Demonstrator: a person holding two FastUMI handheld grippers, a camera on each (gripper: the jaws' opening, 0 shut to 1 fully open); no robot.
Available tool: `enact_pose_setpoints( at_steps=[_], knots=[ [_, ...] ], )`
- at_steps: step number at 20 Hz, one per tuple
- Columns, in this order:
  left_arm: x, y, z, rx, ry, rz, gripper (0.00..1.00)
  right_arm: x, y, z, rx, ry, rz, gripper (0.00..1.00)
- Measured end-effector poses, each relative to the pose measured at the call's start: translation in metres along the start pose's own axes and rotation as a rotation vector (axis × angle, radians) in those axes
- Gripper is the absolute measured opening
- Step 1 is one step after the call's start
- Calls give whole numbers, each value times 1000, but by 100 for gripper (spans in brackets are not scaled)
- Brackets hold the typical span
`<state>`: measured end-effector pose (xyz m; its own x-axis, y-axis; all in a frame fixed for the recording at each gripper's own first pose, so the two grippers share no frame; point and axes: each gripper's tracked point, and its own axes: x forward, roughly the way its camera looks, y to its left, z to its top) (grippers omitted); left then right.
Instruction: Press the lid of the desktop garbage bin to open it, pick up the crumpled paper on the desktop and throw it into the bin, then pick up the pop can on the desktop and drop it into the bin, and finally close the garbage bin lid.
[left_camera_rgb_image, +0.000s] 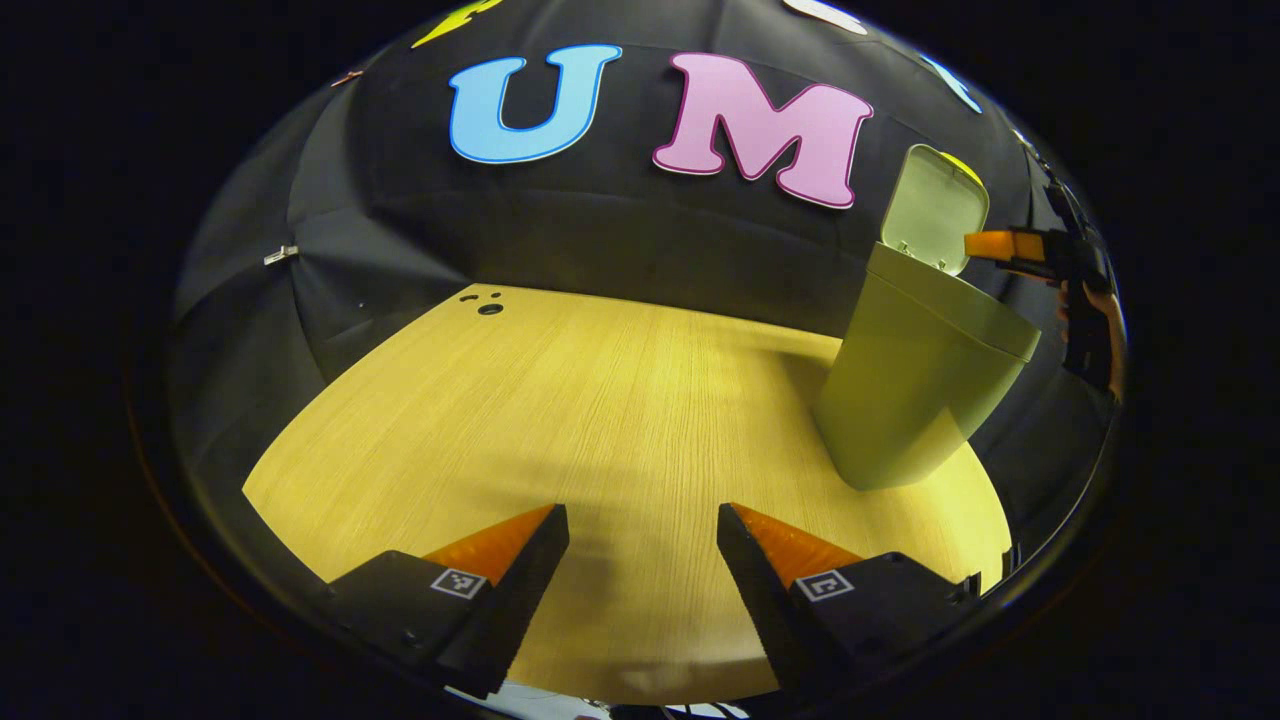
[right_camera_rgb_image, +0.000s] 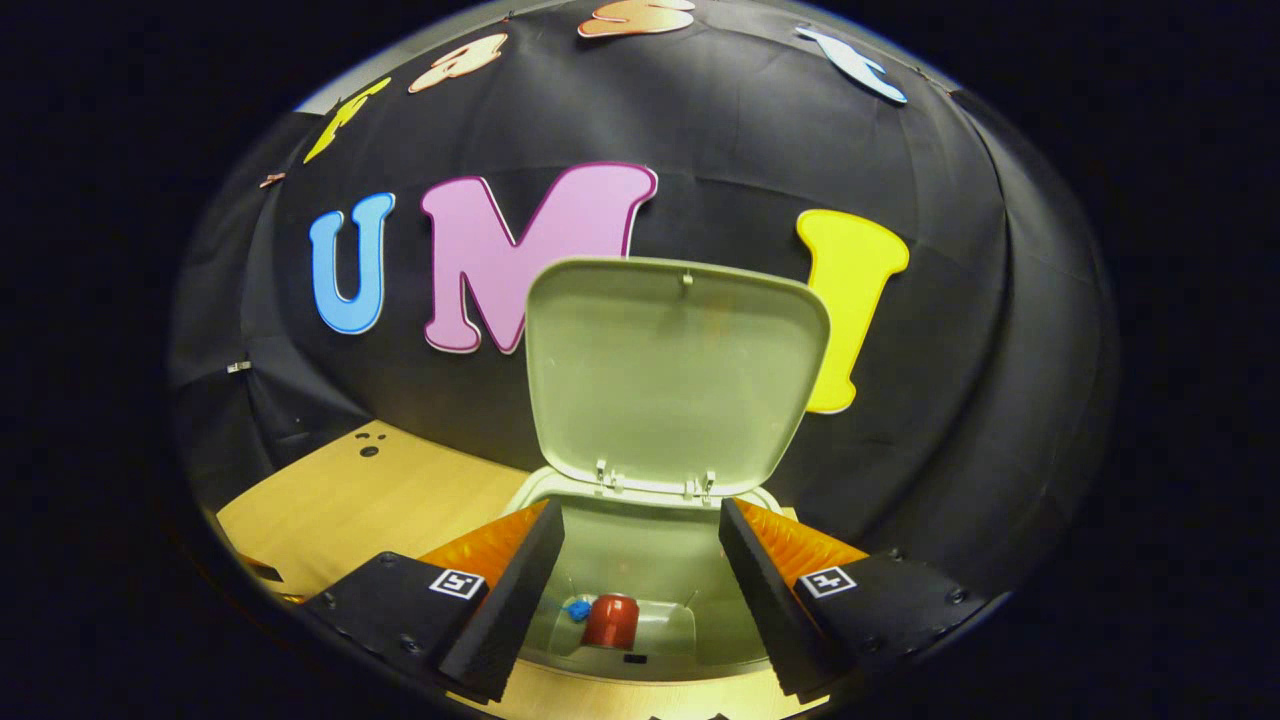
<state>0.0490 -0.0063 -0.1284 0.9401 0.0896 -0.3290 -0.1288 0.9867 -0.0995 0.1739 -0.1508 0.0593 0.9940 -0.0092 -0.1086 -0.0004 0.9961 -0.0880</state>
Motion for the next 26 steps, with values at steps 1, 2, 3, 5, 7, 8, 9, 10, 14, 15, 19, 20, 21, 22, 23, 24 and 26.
enact_pose_setpoints(
  at_steps=[1, 2, 3, 5, 7, 8, 9, 10, 14, 15, 19, 20, 21, 22, 23, 24, 26],
  knots=[
    [-1, 2, -2, -2, 2, 2, 96, -3, 1, 12, 5, -19, 1, 98],
    [-4, 4, -3, -4, 3, 4, 96, -7, 2, 24, 14, -38, 5, 98],
    [-6, 7, -5, -6, 3, 8, 96, -9, 3, 36, 26, -54, 11, 98],
    [-11, 12, -3, -9, -10, 20, 96, -13, 4, 52, 59, -56, 27, 97],
    [-16, 13, 0, -20, -22, 24, 96, -12, -5, 67, 82, -54, 13, 97],
    [-20, 12, 2, -30, -30, 23, 96, -11, -8, 77, 96, -68, 10, 98],
    [-22, 12, 2, -40, -36, 22, 96, -9, -12, 87, 105, -84, 1, 98],
    [-24, 12, 4, -47, -40, 23, 96, -6, -20, 95, 102, -96, -17, 98],
    [-27, 17, -3, -47, -36, 41, 96, 3, -42, 133, 85, -136, -55, 98],
    [-29, 18, -6, -51, -33, 46, 96, 7, -45, 143, 83, -148, -57, 98],
    [-32, 23, -12, -89, -23, 69, 96, 32, -48, 169, 58, -160, -37, 97],
    [-32, 23, -11, -100, -23, 74, 96, 42, -47, 168, 52, -148, -36, 97],
    [-32, 24, -11, -106, -26, 80, 96, 51, -45, 165, 47, -133, -29, 97],
    [-32, 26, -10, -110, -31, 91, 96, 59, -39, 162, 44, -119, -16, 97],
    [-32, 28, -9, -114, -35, 103, 96, 66, -34, 160, 42, -108, -4, 97],
    [-32, 30, -9, -122, -39, 115, 96, 72, -31, 158, 38, -106, 11, 97],
    [-32, 30, -10, -150, -42, 125, 96, 88, -30, 152, 12, -92, 9, 97]
  ],
)
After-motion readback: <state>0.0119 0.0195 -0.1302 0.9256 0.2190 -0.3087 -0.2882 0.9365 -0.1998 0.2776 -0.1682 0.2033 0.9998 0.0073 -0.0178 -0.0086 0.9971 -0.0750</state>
